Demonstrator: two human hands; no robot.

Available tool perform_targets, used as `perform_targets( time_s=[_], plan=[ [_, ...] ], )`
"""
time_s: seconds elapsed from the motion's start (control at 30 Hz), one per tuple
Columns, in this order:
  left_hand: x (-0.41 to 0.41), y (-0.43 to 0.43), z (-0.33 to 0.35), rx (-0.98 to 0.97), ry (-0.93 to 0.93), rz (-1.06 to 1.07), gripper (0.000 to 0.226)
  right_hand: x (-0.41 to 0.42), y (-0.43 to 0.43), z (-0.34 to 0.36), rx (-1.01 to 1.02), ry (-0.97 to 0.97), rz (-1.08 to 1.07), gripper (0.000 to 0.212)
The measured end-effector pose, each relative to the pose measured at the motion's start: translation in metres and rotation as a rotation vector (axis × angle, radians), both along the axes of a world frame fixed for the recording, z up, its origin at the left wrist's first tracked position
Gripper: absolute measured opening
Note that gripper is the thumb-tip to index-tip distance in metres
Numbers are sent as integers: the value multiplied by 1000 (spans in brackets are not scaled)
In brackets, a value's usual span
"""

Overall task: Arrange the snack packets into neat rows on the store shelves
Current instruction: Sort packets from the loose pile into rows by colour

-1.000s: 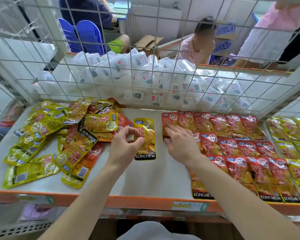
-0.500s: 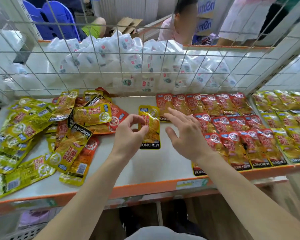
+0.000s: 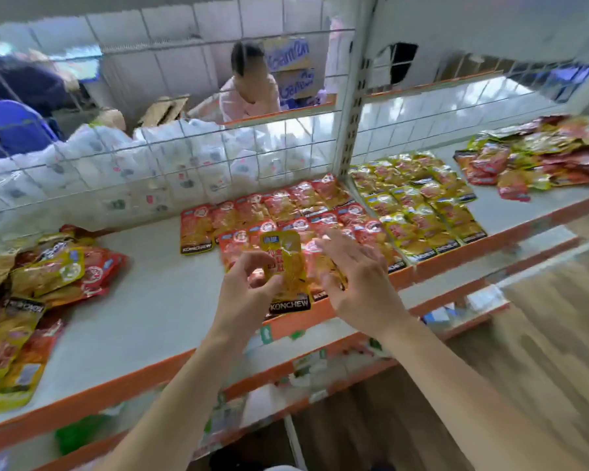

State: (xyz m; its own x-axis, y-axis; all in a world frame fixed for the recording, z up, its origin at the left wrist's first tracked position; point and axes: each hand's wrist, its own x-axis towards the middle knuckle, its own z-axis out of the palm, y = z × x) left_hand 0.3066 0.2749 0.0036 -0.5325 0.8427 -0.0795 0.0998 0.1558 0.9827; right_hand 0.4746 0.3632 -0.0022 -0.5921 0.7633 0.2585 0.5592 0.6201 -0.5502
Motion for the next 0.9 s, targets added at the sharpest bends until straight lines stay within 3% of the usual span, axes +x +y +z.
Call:
perform_targets(
  time_s=[0.4,0.77,0.9],
  plan=[
    [202,76,10,51,-10,-106,27,221,51,3,38,-46,-153,52],
    [257,135,2,-17,55,-158,29,282,98,-3,-6,-79,-227,56],
    [264,173,-2,-12,12,-190,40,287,132,-7,-27,-126,-258,57]
  ],
)
